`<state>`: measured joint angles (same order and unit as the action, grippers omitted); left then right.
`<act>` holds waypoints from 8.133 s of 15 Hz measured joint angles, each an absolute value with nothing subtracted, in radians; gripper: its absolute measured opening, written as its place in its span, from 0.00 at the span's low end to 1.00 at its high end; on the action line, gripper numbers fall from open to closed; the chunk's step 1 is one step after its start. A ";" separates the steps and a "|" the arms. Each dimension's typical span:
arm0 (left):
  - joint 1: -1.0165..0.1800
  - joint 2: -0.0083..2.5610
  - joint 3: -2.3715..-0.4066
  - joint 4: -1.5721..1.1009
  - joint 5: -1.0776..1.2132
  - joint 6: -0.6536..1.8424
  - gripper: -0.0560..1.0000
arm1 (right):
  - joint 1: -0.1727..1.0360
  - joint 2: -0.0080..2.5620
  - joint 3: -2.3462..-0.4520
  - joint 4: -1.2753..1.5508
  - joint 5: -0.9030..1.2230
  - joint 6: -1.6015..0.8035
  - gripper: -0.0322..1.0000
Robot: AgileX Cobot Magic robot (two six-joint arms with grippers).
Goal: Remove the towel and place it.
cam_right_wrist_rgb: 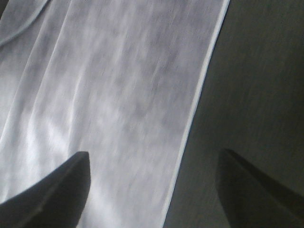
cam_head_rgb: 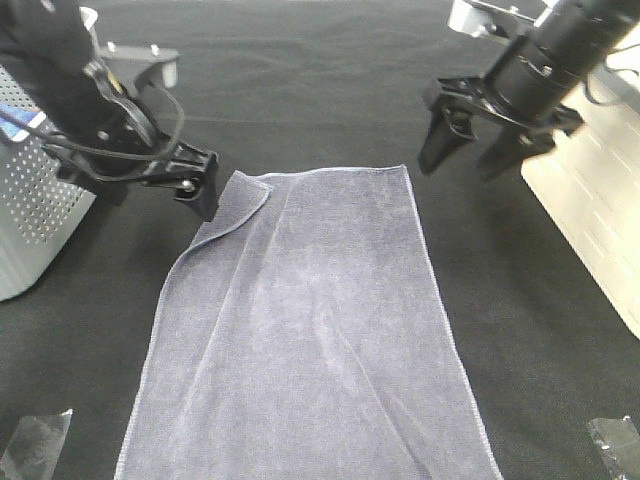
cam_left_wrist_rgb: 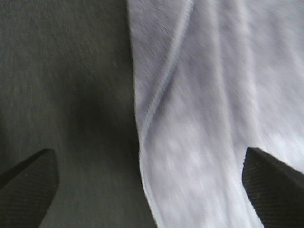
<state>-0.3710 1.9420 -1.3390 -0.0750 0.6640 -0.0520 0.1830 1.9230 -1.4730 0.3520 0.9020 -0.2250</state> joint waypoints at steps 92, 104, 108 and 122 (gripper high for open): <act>-0.287 2.549 -2.280 -0.162 0.312 0.140 0.05 | 0.116 2.580 -2.327 0.495 0.505 -0.495 0.05; -0.287 2.623 -2.280 -0.152 0.130 0.182 0.05 | 0.116 2.672 -2.327 0.649 0.321 -0.669 0.05; -0.287 2.675 -2.280 -0.152 0.039 0.182 0.05 | 0.116 2.721 -2.327 0.652 0.287 -0.669 0.05; -0.287 2.768 -2.280 -0.152 -0.131 0.184 0.05 | 0.122 2.773 -2.336 0.700 0.154 -0.669 0.05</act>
